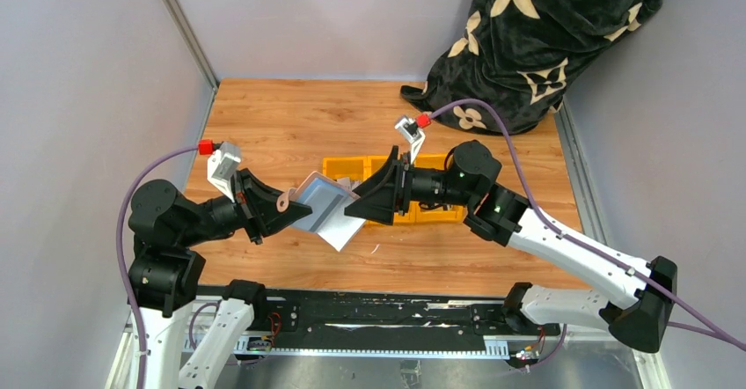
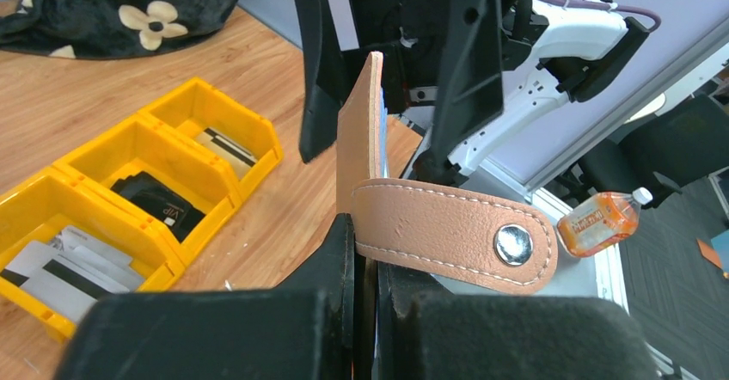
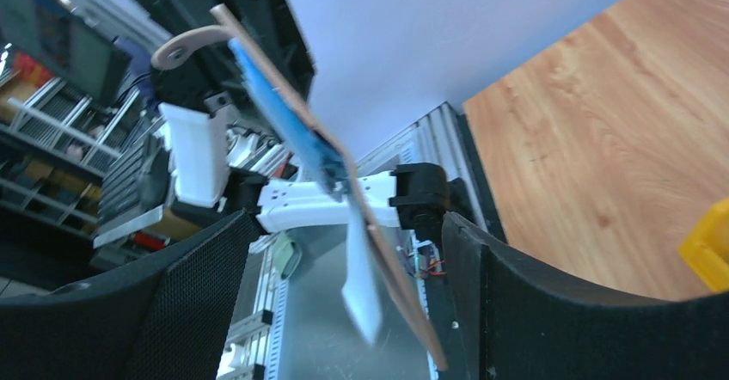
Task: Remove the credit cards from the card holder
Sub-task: Remove the credit card from the card holder.
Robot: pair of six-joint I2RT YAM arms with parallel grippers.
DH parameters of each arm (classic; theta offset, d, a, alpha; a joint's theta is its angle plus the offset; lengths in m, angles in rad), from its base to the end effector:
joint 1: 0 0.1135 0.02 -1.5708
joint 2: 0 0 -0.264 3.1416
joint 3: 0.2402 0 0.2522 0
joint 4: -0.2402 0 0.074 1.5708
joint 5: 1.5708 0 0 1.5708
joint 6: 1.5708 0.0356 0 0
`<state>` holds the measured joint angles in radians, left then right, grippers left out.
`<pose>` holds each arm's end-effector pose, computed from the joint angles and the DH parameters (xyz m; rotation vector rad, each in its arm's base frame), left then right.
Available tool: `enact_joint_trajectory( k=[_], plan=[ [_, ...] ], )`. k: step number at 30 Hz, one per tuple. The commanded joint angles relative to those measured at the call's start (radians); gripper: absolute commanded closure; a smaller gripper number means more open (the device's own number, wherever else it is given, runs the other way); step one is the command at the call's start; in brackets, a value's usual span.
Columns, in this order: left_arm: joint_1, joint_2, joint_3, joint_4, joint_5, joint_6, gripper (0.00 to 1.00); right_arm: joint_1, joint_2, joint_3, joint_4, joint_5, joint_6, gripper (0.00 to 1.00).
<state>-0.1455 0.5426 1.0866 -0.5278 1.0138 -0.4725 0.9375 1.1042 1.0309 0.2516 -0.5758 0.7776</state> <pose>0.0602 -0.0394 0.4294 0.5869 1.6062 -1.2481 0.1336 0.2147 0.4096 -0.6918 1.5475 1.7551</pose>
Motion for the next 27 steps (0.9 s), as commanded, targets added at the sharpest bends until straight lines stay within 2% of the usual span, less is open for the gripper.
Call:
enact_joint_trajectory(
  k=[1,4,10,14,16,17,19,20,21,22,24,27],
  plan=[
    [0.004,0.0,0.005,0.043,0.023,-0.028,1.0,0.05,-0.01,-0.016,0.079,-0.067,-0.018,0.18],
    [0.004,0.005,0.006,0.045,0.022,-0.033,1.0,0.062,-0.008,-0.025,0.07,-0.054,-0.024,0.32],
    [0.004,0.005,-0.01,0.077,0.019,-0.071,1.0,0.092,0.031,0.013,0.024,-0.003,-0.038,0.73],
    [0.004,0.001,-0.03,0.091,0.021,-0.093,0.99,0.114,0.039,0.031,0.006,0.034,-0.051,0.91],
    [0.004,-0.003,-0.051,0.124,0.036,-0.122,0.98,0.116,0.032,0.027,0.008,0.044,-0.054,0.93],
    [0.004,-0.007,-0.065,0.153,0.049,-0.155,0.98,0.117,0.023,0.021,0.006,0.053,-0.058,0.9],
    [0.004,-0.011,-0.084,0.208,0.08,-0.206,0.98,0.116,0.013,0.01,0.01,0.069,-0.064,0.69],
    [0.004,-0.013,-0.094,0.234,0.091,-0.228,0.98,0.116,0.011,0.005,0.019,0.069,-0.063,0.63],
    [0.004,-0.015,-0.105,0.254,0.098,-0.246,0.99,0.116,0.012,0.002,0.036,0.06,-0.057,0.61],
    [0.004,-0.017,-0.108,0.267,0.104,-0.255,1.0,0.116,0.015,0.002,0.056,0.05,-0.05,0.61],
    [0.004,-0.013,-0.107,0.267,0.109,-0.259,1.0,0.116,0.022,0.004,0.07,0.035,-0.041,0.67],
    [0.004,-0.008,-0.095,0.254,0.108,-0.255,0.99,0.117,0.028,0.008,0.072,0.018,-0.036,0.83]
  ],
)
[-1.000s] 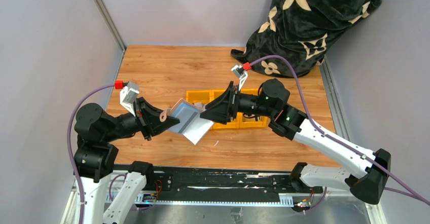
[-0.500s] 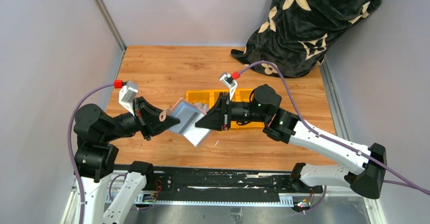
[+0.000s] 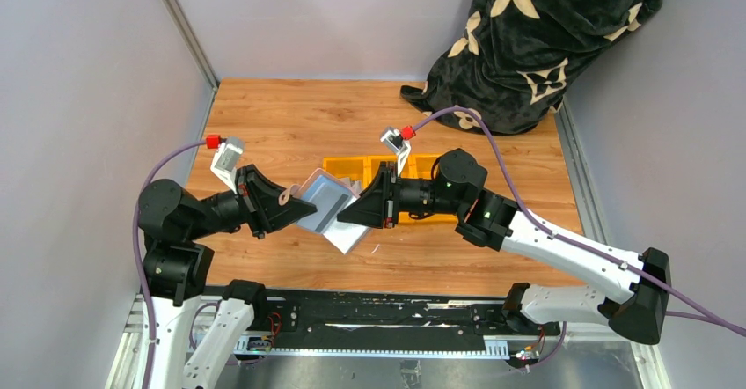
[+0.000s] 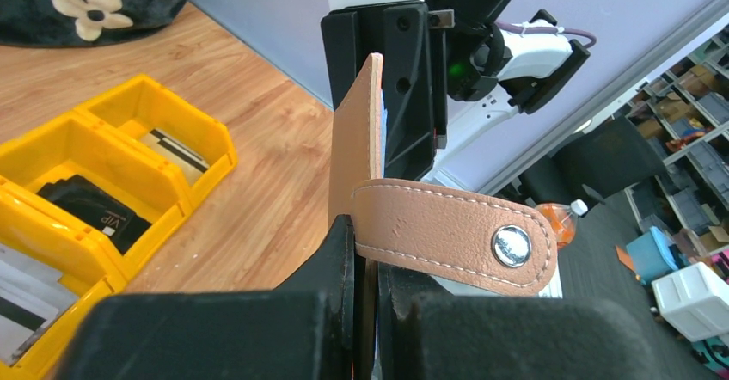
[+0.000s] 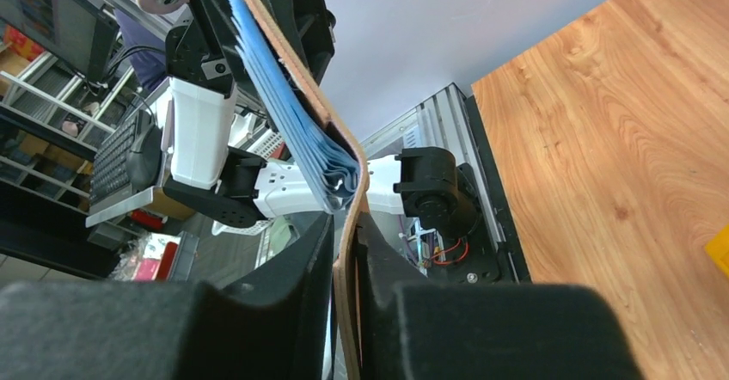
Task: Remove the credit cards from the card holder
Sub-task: Remove the credit card from the card holder.
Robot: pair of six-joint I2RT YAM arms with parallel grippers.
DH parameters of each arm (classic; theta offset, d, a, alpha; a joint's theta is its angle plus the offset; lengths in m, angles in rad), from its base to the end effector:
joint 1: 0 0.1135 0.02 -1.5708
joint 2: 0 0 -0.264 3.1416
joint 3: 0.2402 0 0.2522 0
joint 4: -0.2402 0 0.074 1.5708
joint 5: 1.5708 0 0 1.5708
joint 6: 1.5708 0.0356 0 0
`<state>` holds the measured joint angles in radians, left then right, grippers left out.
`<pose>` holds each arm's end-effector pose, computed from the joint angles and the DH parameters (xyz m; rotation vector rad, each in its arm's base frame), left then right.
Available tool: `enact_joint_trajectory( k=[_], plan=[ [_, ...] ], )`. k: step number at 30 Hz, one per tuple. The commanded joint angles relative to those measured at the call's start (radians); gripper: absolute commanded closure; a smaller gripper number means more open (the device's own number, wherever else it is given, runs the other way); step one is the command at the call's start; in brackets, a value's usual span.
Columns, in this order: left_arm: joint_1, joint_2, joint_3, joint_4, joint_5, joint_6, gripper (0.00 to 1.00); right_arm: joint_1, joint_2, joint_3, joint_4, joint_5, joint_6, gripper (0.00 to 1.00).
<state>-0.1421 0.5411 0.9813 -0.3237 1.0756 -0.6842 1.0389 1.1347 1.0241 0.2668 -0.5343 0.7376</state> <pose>0.0748 -0.0423 0.4187 0.5335 1.6127 -1.4075 0.1172 0.2349 0.4017 -0.7651 1.5424 1.7715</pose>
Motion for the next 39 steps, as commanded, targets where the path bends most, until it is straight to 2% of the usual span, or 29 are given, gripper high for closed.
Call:
enact_joint_trajectory(
  k=[1,4,6,8,11,28,31,36,39],
  plan=[
    [0.001,-0.005,0.016,0.041,0.043,-0.039,0.96,0.015,-0.005,0.012,0.057,-0.021,0.005,0.88],
    [0.001,-0.007,0.018,0.03,0.033,-0.042,0.78,0.015,-0.015,0.001,0.075,-0.018,0.009,1.0],
    [0.001,-0.009,0.014,0.031,0.033,-0.049,0.66,0.015,-0.021,-0.003,0.082,-0.014,0.009,1.0],
    [0.001,-0.013,0.011,0.03,0.036,-0.057,0.59,0.015,-0.029,-0.009,0.086,-0.009,0.008,1.0],
    [0.0,-0.016,0.013,0.043,0.045,-0.073,0.55,0.014,-0.036,-0.018,0.083,0.002,0.007,1.0],
    [0.0,-0.021,0.033,0.042,0.063,-0.075,0.62,0.013,-0.038,-0.022,0.07,-0.001,0.007,1.0],
    [0.001,-0.023,0.044,-0.029,0.025,-0.005,0.64,0.013,-0.038,-0.02,0.083,-0.011,0.016,1.0],
    [0.0,-0.026,0.08,-0.203,-0.126,0.171,0.64,0.021,-0.029,-0.005,0.106,-0.034,0.035,1.0],
    [0.0,-0.022,0.081,-0.229,-0.156,0.191,0.62,0.032,-0.029,0.003,0.105,-0.04,0.028,1.0]
  ],
)
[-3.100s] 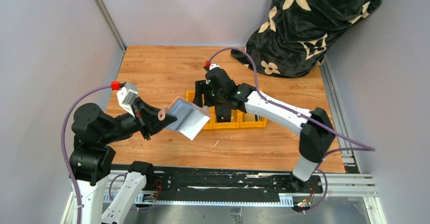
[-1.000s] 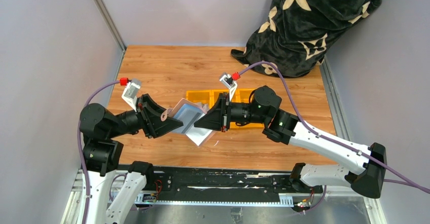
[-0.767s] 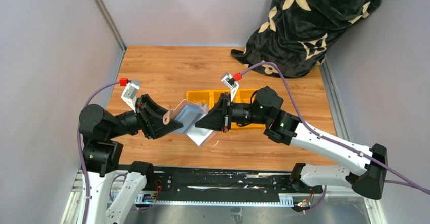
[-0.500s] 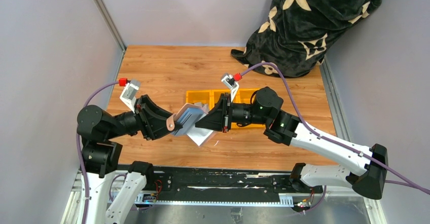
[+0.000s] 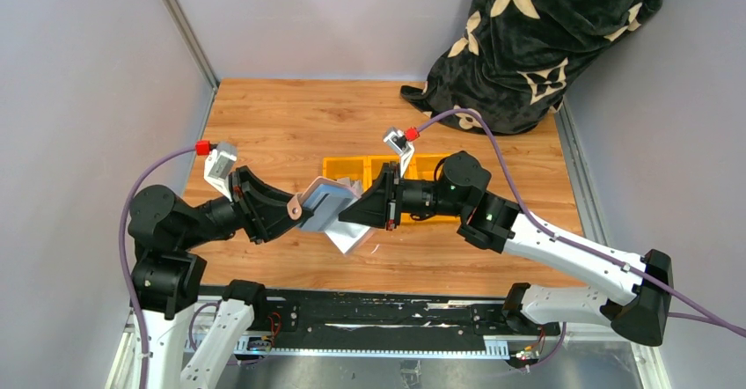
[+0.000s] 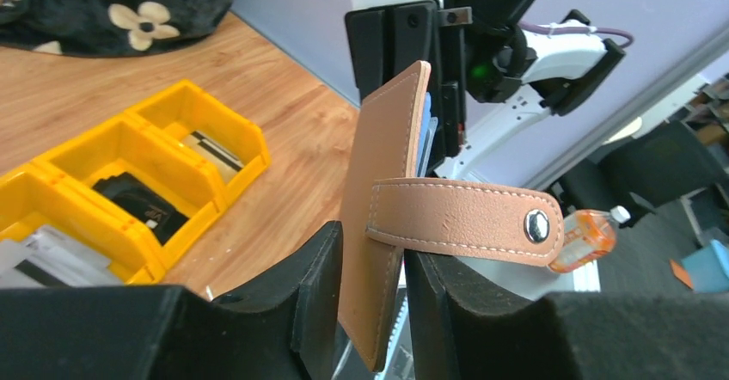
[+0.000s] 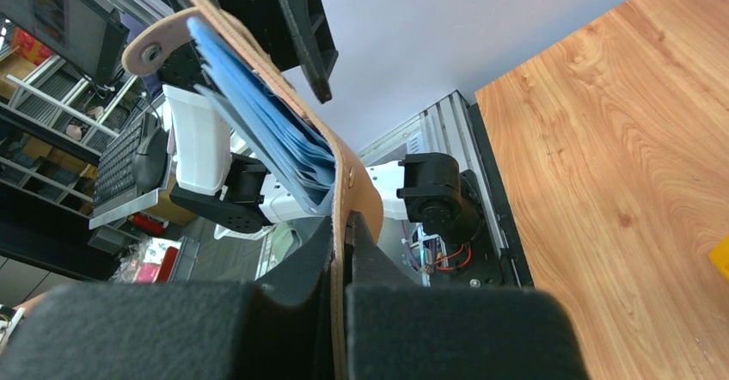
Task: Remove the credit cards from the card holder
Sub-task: Remove the credit card from the card holder.
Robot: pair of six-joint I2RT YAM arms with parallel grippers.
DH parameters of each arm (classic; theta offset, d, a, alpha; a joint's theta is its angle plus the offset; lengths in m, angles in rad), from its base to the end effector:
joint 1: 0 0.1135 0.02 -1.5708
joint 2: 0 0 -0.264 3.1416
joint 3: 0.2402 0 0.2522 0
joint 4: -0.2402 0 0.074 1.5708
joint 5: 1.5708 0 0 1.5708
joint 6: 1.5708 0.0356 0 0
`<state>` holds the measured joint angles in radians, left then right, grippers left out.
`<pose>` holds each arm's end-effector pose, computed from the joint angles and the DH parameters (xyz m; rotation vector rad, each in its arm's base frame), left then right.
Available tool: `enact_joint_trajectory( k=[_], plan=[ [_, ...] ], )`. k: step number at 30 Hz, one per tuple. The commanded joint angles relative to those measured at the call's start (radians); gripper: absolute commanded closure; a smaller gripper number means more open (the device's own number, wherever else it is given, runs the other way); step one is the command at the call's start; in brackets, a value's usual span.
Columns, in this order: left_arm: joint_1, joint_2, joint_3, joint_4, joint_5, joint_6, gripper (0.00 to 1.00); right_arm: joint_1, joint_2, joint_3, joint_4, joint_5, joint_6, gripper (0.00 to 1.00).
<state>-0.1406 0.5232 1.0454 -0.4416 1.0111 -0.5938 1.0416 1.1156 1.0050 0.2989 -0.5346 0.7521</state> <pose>0.0614 -0.0392 0.4271 0.5206 1.6038 -1.3096 0.1140 0.2308 0.4028 -0.7578 1.5130 1.7916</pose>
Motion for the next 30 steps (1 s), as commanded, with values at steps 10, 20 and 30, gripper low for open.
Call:
enact_joint_trajectory(
  k=[10,20,30],
  plan=[
    [-0.001,-0.012,-0.048,0.136,0.068,-0.136,0.58,0.035,-0.01,0.014,0.066,-0.042,-0.008,1.0],
    [-0.001,-0.019,-0.07,0.154,0.073,-0.189,0.59,0.035,-0.02,0.012,0.065,-0.044,-0.016,1.0],
    [-0.001,-0.028,-0.122,0.215,0.052,-0.327,0.64,0.035,-0.013,0.018,0.108,-0.068,-0.007,1.0]
  ],
)
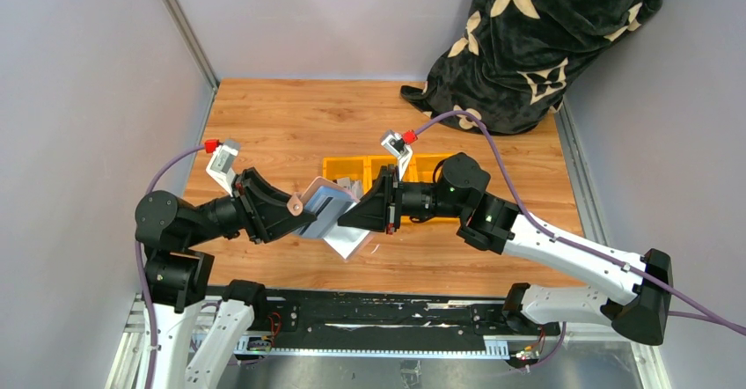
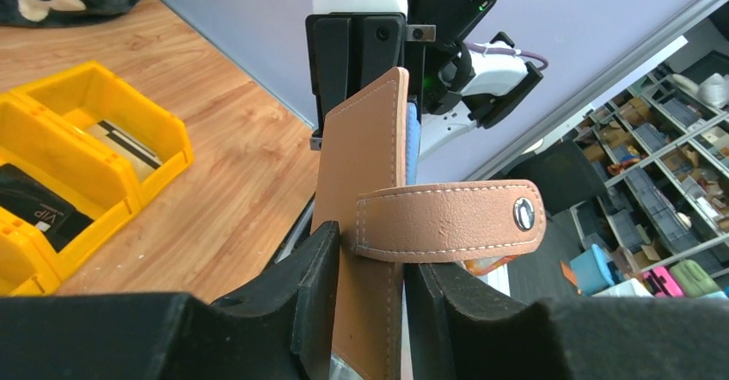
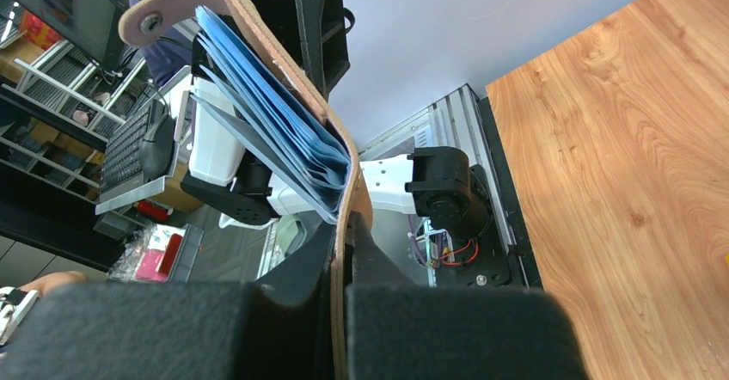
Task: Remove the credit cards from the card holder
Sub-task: Remove the credit card from the card holder.
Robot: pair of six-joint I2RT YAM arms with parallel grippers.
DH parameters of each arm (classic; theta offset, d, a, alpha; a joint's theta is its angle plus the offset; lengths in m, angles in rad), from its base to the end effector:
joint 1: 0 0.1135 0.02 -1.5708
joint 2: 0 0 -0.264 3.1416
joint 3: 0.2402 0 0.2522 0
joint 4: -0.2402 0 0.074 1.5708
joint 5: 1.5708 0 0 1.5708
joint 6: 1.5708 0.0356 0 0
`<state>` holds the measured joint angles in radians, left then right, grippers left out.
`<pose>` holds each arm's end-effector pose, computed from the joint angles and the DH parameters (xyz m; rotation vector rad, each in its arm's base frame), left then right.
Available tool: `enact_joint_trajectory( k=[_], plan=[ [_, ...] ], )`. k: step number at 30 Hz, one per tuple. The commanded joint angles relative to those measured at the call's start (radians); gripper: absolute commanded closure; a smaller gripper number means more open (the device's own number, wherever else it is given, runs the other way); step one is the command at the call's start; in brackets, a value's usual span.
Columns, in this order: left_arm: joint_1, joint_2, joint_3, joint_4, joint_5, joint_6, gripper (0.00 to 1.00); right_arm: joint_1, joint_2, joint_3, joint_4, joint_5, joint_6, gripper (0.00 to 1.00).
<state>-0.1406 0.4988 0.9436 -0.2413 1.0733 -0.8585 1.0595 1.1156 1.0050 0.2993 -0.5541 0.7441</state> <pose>0.0675 -0.0411 0.4177 0.4501 1.6154 -1.5035 0.1091 0.2328 0.4028 -0.7990 1.5021 1.8097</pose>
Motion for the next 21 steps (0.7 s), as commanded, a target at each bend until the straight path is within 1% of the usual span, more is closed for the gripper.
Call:
enact_joint_trajectory(
  k=[1,7,12,16,21],
  plan=[
    [-0.001,-0.003,-0.016,0.009,-0.01,-0.063,0.64,0.018,-0.014,0.017,0.108,-0.05,0.0,1.0],
    [-0.001,0.005,0.027,-0.075,-0.042,-0.032,0.7,0.018,-0.019,0.015,0.111,-0.049,-0.005,1.0],
    [-0.001,-0.003,0.057,-0.217,-0.124,0.077,0.81,0.019,-0.02,0.018,0.128,-0.054,-0.005,1.0],
    [-0.001,-0.004,0.068,-0.238,-0.121,0.087,0.84,0.019,-0.025,0.016,0.122,-0.051,-0.019,1.0],
    [-0.001,0.012,0.117,-0.275,-0.102,0.131,0.85,0.018,-0.031,0.016,0.096,-0.038,-0.044,1.0]
  ],
)
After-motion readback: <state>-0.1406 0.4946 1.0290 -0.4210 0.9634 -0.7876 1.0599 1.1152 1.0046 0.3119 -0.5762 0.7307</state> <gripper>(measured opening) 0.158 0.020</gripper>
